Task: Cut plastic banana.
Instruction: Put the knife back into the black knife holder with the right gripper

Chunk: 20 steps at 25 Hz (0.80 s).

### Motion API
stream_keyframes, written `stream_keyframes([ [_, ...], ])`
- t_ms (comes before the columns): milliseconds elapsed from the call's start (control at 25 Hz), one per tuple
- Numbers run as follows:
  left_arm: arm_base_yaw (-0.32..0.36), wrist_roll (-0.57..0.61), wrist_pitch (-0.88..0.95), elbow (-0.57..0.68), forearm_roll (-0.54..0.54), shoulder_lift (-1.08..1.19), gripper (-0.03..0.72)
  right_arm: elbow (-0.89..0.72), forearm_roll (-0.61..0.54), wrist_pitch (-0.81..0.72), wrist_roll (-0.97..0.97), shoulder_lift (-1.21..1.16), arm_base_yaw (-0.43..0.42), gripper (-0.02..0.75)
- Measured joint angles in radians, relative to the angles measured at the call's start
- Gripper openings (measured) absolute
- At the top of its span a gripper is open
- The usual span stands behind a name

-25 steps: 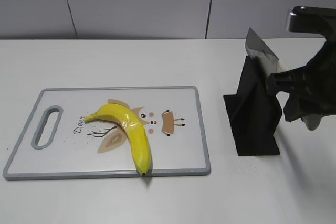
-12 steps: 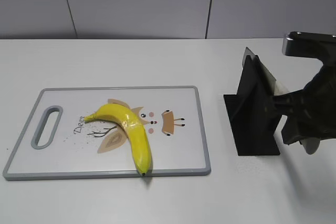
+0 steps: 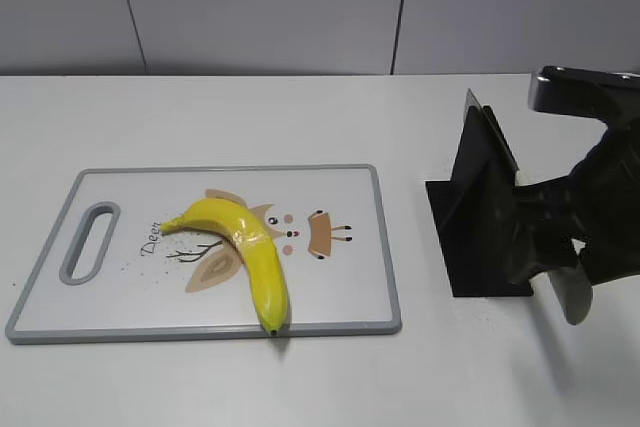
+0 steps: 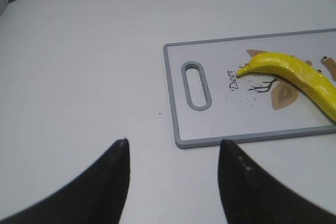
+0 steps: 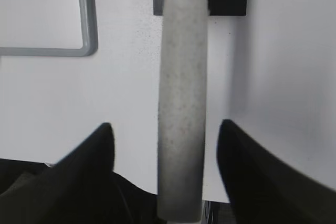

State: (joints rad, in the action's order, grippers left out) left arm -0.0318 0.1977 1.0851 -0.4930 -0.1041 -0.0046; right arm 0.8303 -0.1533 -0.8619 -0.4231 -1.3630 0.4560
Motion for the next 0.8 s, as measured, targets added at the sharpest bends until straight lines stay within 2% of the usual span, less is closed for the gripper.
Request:
stream_keyframes([
  [80, 0.0, 0.0, 0.0, 0.0, 0.0, 0.0, 0.523, 0.0, -0.001, -0.001, 0.015, 0.001, 0.0, 0.622],
  [120, 0.0, 0.0, 0.0, 0.0, 0.0, 0.0, 0.523, 0.0, -0.001, -0.002, 0.025, 0.003, 0.0, 0.633],
  [280, 0.0, 0.0, -0.001, 0.0, 0.0, 0.0, 0.521, 0.015, -0.005, -0.047, 0.115, 0.085, 0.0, 0.635],
  [440, 0.0, 0.0, -0.001, 0.0, 0.0, 0.0, 0.521, -0.001, -0.006, -0.151, 0.279, 0.282, 0.0, 0.633],
  [560, 0.0, 0.0, -0.001, 0.0, 0.0, 0.0, 0.521, -0.059, 0.029, -0.182, 0.367, 0.462, 0.0, 0.63],
  [800, 0.0, 0.0, -0.001, 0.0, 0.0, 0.0, 0.521, -0.205, 0.062, -0.184, 0.403, 0.795, 0.0, 0.606],
])
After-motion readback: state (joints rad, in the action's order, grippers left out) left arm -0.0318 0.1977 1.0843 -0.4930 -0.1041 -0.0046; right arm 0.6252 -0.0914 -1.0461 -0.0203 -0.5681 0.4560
